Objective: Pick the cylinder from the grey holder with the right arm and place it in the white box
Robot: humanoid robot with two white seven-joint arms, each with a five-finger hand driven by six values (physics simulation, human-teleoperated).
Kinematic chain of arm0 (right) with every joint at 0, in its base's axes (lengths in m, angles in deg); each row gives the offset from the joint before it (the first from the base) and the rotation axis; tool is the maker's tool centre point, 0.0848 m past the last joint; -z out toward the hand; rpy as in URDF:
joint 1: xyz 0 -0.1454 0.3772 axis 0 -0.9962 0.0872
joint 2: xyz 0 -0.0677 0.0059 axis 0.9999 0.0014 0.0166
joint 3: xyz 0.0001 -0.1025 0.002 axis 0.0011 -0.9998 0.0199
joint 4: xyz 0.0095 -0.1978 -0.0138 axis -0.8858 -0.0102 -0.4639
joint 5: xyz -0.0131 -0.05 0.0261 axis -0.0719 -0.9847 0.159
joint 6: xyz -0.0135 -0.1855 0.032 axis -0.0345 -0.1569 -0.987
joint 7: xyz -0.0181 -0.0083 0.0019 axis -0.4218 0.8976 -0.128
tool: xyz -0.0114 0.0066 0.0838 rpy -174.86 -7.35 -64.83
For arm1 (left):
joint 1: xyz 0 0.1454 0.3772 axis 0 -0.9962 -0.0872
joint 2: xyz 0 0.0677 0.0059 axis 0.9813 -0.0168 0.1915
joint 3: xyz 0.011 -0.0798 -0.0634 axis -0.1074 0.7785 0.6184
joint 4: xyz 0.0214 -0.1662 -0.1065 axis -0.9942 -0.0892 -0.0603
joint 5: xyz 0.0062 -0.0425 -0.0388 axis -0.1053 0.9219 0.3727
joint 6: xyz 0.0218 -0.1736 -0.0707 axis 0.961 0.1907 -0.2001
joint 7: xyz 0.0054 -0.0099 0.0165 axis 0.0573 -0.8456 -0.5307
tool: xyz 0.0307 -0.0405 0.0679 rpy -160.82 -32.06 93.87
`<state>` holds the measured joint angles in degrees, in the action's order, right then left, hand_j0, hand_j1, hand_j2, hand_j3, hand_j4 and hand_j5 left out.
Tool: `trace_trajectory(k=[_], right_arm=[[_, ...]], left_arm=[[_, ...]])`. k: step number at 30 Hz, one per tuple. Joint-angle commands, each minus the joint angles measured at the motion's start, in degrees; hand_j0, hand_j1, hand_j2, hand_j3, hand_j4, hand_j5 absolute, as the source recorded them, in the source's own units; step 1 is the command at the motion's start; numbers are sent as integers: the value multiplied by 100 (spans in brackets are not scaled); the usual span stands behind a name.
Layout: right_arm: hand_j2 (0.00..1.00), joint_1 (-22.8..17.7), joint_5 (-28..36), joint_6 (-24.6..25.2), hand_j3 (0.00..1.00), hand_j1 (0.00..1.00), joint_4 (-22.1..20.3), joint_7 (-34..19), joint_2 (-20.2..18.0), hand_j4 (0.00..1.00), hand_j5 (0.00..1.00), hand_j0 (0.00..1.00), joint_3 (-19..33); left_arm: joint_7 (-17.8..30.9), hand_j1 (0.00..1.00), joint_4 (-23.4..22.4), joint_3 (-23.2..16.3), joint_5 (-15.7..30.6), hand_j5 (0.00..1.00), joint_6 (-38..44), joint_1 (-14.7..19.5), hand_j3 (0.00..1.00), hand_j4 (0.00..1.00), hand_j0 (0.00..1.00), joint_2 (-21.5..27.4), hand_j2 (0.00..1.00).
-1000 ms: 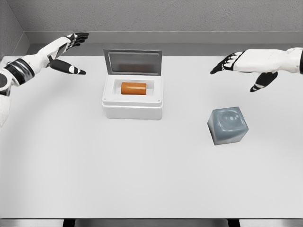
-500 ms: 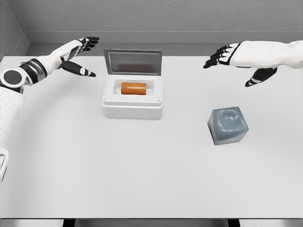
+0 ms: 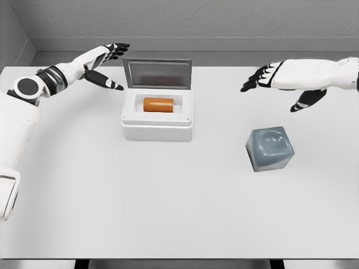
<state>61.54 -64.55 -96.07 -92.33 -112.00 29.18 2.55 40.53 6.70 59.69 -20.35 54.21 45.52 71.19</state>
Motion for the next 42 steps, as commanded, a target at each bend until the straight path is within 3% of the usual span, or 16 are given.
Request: trace_trajectory(k=[1, 23, 27, 42], right_arm=[[100, -9, 29, 16, 100, 100, -13, -19, 9, 100, 100, 100, 11], [100, -246, 248, 16, 100, 100, -110, -2, 53, 100, 100, 100, 64], [100, -246, 371, 16, 100, 100, -672, -10, 27, 100, 100, 100, 64], [100, -290, 486, 16, 100, 100, -681, -28, 115, 100, 100, 100, 64]], left_arm=[[-2, 100, 6, 22, 30, 100, 12, 0, 100, 100, 100, -12, 100], [-2, 100, 15, -171, 74, 100, 12, 97, 100, 100, 100, 76, 100], [-2, 100, 15, -171, 65, 100, 12, 88, 100, 100, 100, 58, 100], [-2, 100, 102, -391, 144, 100, 12, 44, 100, 100, 100, 102, 100]])
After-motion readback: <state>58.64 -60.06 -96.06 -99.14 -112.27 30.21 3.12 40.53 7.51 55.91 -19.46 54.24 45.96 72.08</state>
